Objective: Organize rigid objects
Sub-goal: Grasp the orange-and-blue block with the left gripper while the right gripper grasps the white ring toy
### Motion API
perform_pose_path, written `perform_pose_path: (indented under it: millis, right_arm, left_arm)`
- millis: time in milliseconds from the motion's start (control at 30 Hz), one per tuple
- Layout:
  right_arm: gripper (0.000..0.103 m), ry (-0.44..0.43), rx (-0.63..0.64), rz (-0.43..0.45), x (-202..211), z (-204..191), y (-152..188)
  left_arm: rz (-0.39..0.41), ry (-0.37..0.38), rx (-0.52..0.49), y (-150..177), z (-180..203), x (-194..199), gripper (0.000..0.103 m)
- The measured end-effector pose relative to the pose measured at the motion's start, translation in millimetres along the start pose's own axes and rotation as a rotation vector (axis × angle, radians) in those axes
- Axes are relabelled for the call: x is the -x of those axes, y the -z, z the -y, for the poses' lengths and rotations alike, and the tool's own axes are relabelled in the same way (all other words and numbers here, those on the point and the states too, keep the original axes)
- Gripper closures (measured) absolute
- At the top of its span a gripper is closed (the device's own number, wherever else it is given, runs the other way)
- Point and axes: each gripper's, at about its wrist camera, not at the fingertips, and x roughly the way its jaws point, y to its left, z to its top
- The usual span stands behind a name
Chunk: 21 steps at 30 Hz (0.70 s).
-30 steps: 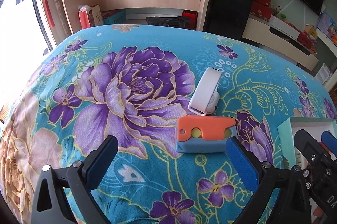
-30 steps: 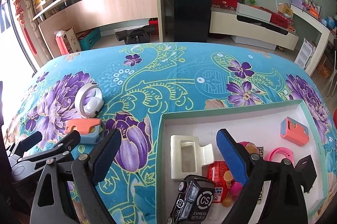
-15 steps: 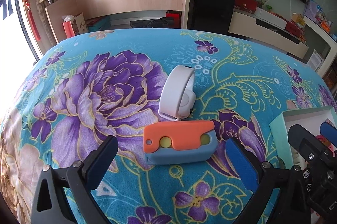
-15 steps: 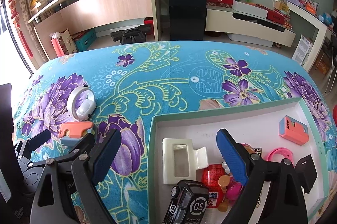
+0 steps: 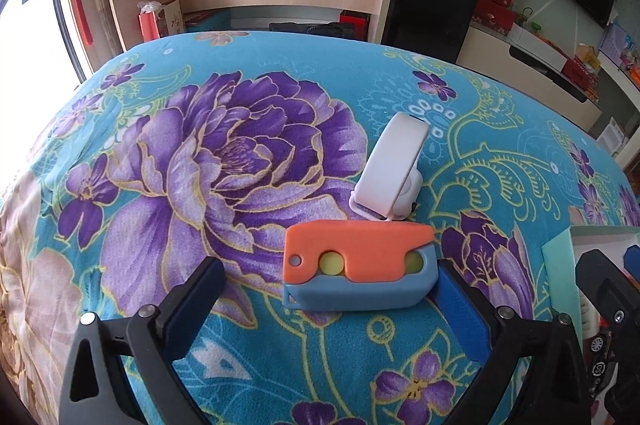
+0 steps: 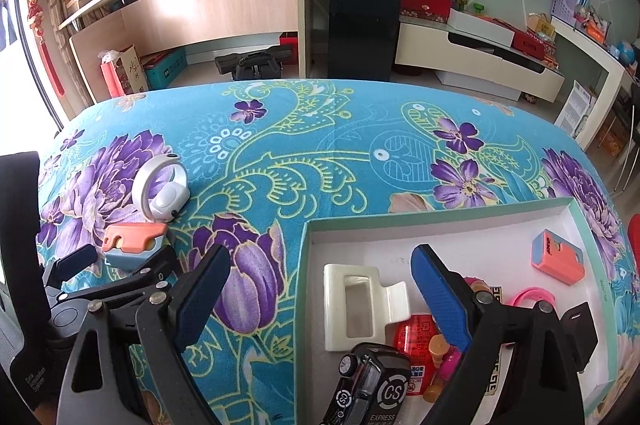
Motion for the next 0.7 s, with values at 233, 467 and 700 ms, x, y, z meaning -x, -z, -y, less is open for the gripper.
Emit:
perform_pose_path:
  millis: [233, 467, 700]
  right_arm:
    - [0.011, -0.084, -0.004, 0.01, 0, -13, -12]
    - [0.011, -0.114, 0.031, 0.012, -10, -30, -26]
    - [0.011, -0.193, 0.066, -0.015, -27, -51, -42]
  left_arm:
    - [0.018, 0.046, 0.02, -2, -10, 5, 0.019]
    - [0.026, 0.072, 0.041, -3, -18, 9, 0.028]
    - [0.025, 0.009, 0.134, -4, -47, 15, 0.028]
